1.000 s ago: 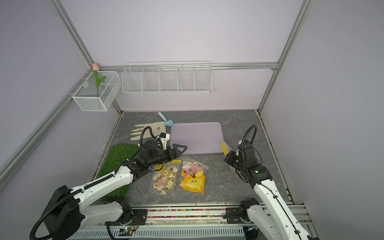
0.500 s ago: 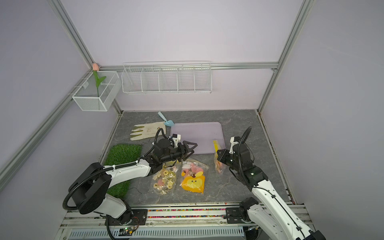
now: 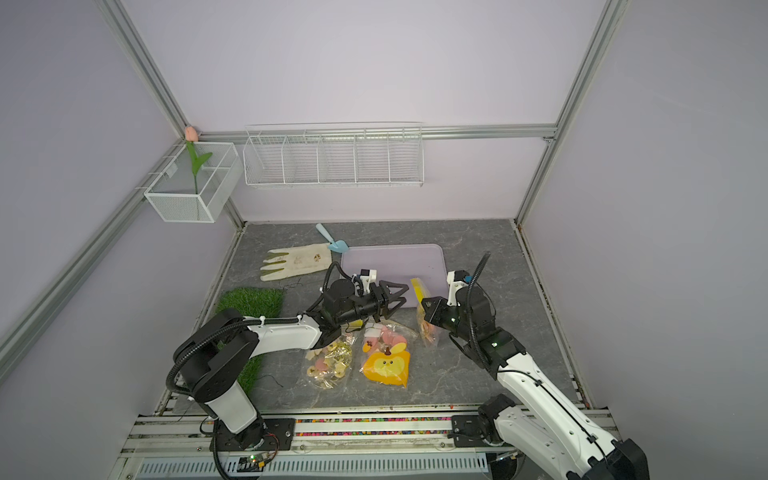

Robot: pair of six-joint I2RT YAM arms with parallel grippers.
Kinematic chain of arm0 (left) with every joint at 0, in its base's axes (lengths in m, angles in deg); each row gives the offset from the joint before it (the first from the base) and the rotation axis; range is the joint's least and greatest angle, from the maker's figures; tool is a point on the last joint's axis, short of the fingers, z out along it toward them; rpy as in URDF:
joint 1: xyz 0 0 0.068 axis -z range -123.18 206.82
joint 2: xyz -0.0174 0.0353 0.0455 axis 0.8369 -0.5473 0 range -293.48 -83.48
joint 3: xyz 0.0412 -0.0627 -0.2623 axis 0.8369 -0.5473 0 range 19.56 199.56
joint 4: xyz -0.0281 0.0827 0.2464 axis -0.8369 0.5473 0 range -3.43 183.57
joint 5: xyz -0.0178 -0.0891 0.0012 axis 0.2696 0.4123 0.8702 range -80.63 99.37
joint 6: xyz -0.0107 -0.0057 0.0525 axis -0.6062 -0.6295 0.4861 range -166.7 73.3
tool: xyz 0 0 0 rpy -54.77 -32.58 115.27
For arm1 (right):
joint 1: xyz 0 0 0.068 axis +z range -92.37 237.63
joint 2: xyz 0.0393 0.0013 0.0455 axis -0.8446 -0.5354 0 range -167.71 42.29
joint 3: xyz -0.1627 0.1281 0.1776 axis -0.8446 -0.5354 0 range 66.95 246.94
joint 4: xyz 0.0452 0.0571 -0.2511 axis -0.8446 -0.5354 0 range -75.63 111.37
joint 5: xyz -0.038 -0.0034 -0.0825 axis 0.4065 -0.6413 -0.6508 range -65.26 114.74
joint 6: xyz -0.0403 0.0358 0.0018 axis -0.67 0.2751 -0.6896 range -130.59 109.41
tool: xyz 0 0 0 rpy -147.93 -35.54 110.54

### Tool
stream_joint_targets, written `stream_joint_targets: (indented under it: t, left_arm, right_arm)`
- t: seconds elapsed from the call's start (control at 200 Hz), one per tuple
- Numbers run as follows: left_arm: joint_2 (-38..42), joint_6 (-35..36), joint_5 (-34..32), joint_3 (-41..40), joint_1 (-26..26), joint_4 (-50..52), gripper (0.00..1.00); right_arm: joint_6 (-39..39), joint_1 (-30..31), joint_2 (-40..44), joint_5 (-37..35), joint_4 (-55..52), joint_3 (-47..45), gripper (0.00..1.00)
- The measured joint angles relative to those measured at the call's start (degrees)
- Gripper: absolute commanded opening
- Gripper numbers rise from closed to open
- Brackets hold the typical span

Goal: Pour cookies out of the ziploc bag
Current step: Pick up the ziploc bag from the center of the board, then open the ziploc bag at the center of the board.

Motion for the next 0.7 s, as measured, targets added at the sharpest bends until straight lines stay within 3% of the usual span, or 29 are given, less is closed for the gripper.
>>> stream_joint_targets:
  t: [0.33,0.7]
  left_arm:
    - [-3.2,-3.2,-0.7,1.5,0.7,-2.9,0.53]
    - [-6.1,-4.2,-1.3,5.1,0.7,-4.2,0.42]
  right_arm:
    - [-1.7,1.0,0.3,1.2,1.4,-0.9,0.06]
    - [-4.4,1.5,0.9,3.2,1.3,-1.4,0.07]
